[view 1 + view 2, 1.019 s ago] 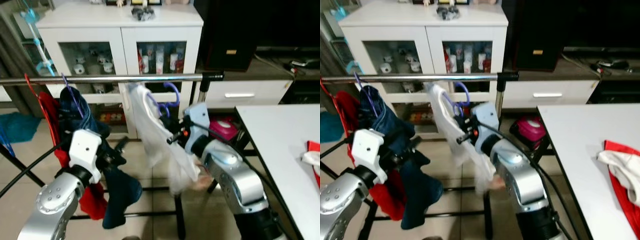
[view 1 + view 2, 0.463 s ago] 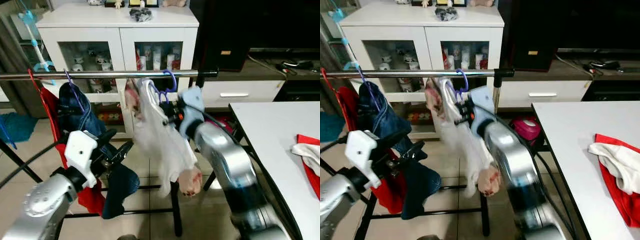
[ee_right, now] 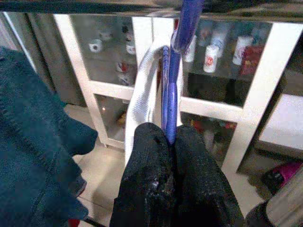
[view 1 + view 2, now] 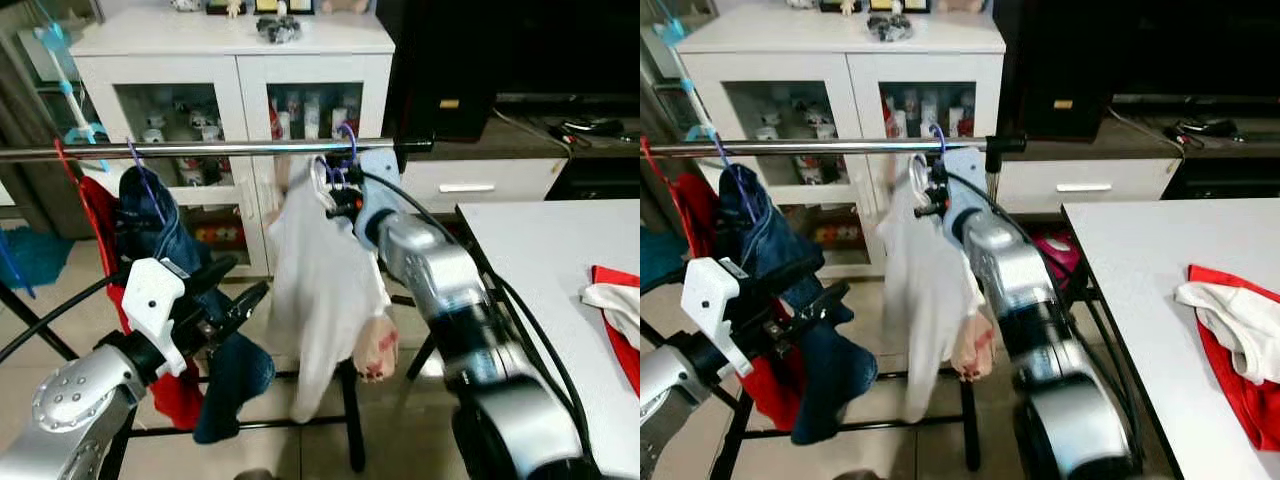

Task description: Hang hanger

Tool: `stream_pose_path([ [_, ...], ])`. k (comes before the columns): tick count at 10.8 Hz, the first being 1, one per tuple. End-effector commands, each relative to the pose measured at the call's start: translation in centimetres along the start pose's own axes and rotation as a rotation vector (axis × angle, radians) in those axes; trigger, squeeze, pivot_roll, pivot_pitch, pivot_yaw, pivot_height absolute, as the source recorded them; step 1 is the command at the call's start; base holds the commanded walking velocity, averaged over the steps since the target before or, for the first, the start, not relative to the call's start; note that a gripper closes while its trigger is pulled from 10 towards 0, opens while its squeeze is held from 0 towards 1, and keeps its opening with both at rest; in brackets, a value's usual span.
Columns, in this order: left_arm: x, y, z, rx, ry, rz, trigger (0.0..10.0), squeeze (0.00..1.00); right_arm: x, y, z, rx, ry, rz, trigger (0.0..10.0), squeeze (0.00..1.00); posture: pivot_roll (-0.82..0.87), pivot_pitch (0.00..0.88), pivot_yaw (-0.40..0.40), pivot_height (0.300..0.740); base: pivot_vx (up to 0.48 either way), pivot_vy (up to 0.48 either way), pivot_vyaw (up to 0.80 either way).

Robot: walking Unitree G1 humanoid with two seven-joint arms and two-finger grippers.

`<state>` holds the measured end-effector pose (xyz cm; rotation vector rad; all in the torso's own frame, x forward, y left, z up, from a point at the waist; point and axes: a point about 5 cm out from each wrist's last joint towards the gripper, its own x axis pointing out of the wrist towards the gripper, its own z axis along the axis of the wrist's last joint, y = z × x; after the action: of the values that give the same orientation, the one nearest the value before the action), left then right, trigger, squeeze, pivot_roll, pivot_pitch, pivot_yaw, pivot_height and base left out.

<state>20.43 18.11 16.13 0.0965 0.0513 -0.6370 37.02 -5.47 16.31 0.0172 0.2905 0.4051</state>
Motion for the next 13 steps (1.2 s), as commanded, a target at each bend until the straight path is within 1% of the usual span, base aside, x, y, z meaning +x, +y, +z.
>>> stream_pose_path([
  [1, -0.1, 0.2, 0.2, 0.006, 0.003, -0.003, 10.0, 0.24, 0.3, -0.4, 0.9, 0.019, -0.030, -0.024, 10.0, 0.00, 0.08, 0.000, 0.038, 0.740, 0.000, 0.000, 0.00],
  [3, -0.1, 0.2, 0.4, 0.004, 0.002, -0.020, 10.0, 0.24, 1.0, -0.7, 1.3, 0.010, -0.006, -0.049, 10.0, 0.00, 0.08, 0.000, 0.039, 0.740, 0.000, 0.000, 0.00],
  [5, -0.1, 0.0, 0.5, -0.003, -0.005, -0.040, 10.0, 0.24, 1.4, -1.0, 1.0, -0.009, 0.036, -0.076, 10.0, 0.00, 0.08, 0.000, 0.037, 0.740, 0.000, 0.000, 0.00],
  [6, -0.1, -0.2, 0.6, -0.009, -0.006, -0.052, 10.0, 0.24, 1.5, -1.1, 0.6, -0.018, 0.062, -0.081, 10.0, 0.00, 0.08, 0.000, 0.035, 0.740, 0.000, 0.000, 0.00],
  [7, -0.2, -0.3, 0.5, -0.019, -0.006, -0.058, 10.0, 0.24, 1.4, -1.1, -0.4, -0.029, 0.097, -0.074, 10.0, 0.00, 0.08, 0.000, 0.035, 0.740, 0.000, 0.000, 0.00],
  [9, -0.2, -0.3, 0.5, -0.023, -0.004, -0.061, 10.0, 0.24, 1.3, -1.4, -1.5, -0.023, 0.123, -0.064, 10.0, 0.00, 0.08, 0.000, 0.035, 0.740, 0.000, 0.000, 0.00],
  [10, -0.1, -0.3, 0.4, -0.024, -0.002, -0.062, 10.0, 0.24, 1.2, -1.6, -1.7, -0.013, 0.122, -0.066, 10.0, 0.78, 0.08, 0.000, 0.035, 0.740, 0.000, 0.000, 0.00],
  [11, -0.1, -0.3, 0.3, -0.024, -0.001, -0.063, 10.0, 0.24, 1.1, -1.7, -1.9, -0.004, 0.116, -0.060, 10.0, 1.00, 0.07, 0.000, 0.040, 0.740, 0.000, 0.000, 0.00],
  [13, 0.0, -0.3, 0.3, -0.022, 0.003, -0.060, 10.0, 0.24, 0.9, -1.6, -1.6, -0.020, 0.051, -0.014, 10.0, 1.00, 0.07, 0.000, 0.041, 0.740, 0.000, 0.000, 0.00],
])
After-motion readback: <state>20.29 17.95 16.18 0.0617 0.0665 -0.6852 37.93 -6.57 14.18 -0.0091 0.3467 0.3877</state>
